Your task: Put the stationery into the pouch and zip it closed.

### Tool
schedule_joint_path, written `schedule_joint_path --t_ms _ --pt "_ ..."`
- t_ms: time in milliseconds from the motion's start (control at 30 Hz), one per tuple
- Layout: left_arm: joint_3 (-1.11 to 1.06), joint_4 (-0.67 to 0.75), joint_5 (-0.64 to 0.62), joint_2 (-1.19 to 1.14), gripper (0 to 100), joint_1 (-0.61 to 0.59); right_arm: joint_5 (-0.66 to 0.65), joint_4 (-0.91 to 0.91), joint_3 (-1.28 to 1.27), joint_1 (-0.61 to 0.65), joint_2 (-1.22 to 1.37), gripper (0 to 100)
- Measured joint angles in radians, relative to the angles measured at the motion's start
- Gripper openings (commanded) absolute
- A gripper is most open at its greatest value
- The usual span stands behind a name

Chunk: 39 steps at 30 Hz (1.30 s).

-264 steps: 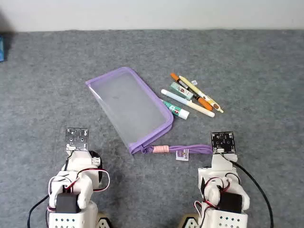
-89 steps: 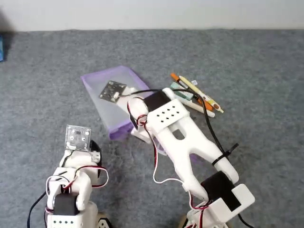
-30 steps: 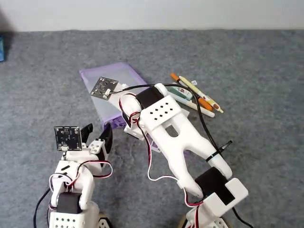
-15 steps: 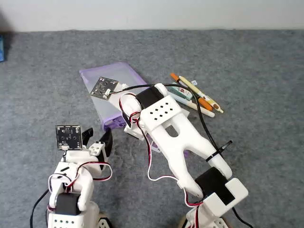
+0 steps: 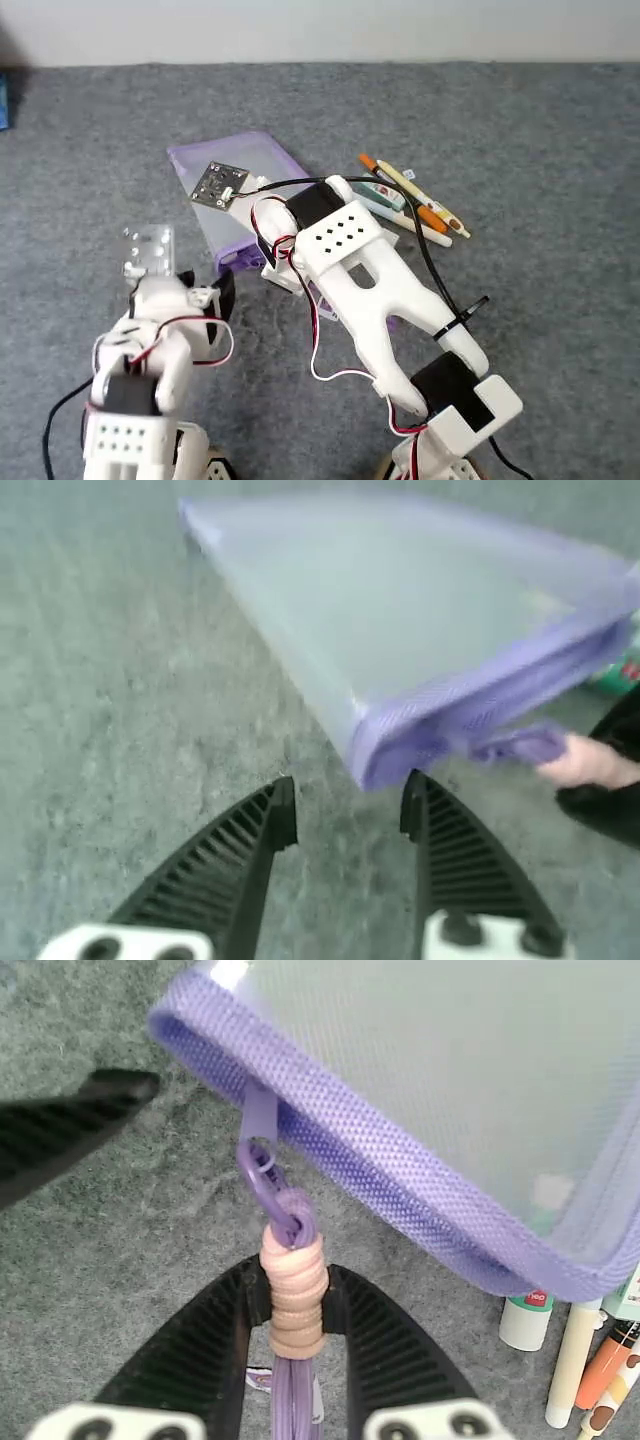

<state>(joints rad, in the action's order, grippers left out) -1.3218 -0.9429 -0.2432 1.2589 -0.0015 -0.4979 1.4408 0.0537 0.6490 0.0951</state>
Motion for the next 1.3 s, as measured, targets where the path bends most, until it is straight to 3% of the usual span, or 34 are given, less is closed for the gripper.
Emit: schedule_joint_path --t_ms 200,700,933,1300 --pt "0.005 0.127 -0.017 -0.141 18 0.0 0.0 0.0 0.0 0.0 0.0 0.9" --pt "-0.032 0.29 -0.017 -0.158 18 0.0 0.0 0.0 0.0 0.0 0.0 0.9" --pt "-0.06 0.377 -0.017 -0.16 1 0.002 0.0 0.0 0.0 0.0 0.0 0.9" --pt "-0.06 0.393 -0.017 -0.16 1 0.003 0.003 0.021 0.017 0.002 -0.012 0.9"
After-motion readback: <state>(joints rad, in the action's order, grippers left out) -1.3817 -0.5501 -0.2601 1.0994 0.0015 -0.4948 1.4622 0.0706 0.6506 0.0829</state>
